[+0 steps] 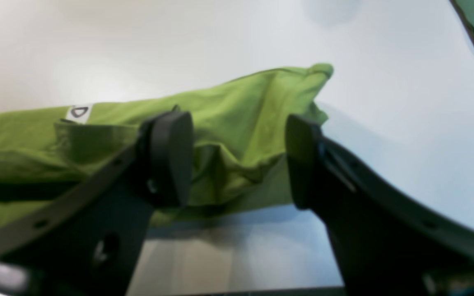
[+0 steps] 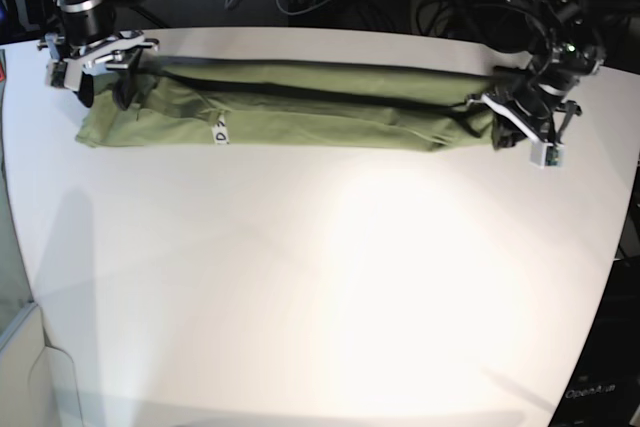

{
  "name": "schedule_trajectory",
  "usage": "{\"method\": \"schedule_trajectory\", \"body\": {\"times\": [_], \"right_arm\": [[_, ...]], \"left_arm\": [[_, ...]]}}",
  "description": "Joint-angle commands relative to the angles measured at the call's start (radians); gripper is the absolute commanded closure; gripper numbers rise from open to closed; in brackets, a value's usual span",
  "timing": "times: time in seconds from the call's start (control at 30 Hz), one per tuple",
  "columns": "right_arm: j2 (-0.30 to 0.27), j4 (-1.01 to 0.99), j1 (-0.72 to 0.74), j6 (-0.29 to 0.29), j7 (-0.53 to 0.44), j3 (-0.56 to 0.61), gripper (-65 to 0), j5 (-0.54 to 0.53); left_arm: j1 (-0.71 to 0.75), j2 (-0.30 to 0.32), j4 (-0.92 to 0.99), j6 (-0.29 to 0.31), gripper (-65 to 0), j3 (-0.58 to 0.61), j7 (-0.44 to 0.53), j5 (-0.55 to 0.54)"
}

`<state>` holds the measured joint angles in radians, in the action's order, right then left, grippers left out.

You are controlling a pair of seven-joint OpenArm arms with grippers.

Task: Fold the T-shirt properly
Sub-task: 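Regrasp the two ends of the folded strip with both grippers, then pull the strip ends apart with both grippers to straighten it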

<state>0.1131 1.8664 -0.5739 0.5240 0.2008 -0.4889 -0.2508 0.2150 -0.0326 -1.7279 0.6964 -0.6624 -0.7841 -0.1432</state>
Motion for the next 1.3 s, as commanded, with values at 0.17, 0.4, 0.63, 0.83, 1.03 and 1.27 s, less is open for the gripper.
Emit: {"method": "schedule_trajectory", "body": {"times": [0.17,0.4,0.63,0.83,1.03,1.27], "right_arm": [[-0.006,0.017,0.015,0.003,-0.027,-0.006,-35.5,-0.015],[-0.006,0.017,0.016,0.003,-0.025,-0.003,-35.5,-0.015],[-0.006,0.017,0.016,0.003,-0.028,-0.006,-35.5,-0.015],[-0.006,0.017,0.018,0.003,-0.030,-0.006,-35.5,-0.015],[-0.006,0.017,0.018,0.003,-0.030,-0.004,-35.4,-0.020],[-0.002,0.017,0.007,0.003,-0.030,0.014,-35.3,-0.015]], "left_arm": [[0.033,0.056,-0.021,0.002,-2.0,-0.017,0.022,-0.125],[0.048,0.116,-0.021,0.002,-2.0,-0.015,0.022,-0.249],[0.100,0.122,-0.060,0.002,-2.0,-0.015,0.096,-0.247],[0.151,0.121,-0.090,0.002,-2.0,-0.015,0.142,-0.232],[0.185,0.129,-0.080,0.002,-2.0,-0.013,0.205,-0.230],[0.182,0.130,-0.079,0.002,-2.0,-0.010,0.206,-0.230]]}}
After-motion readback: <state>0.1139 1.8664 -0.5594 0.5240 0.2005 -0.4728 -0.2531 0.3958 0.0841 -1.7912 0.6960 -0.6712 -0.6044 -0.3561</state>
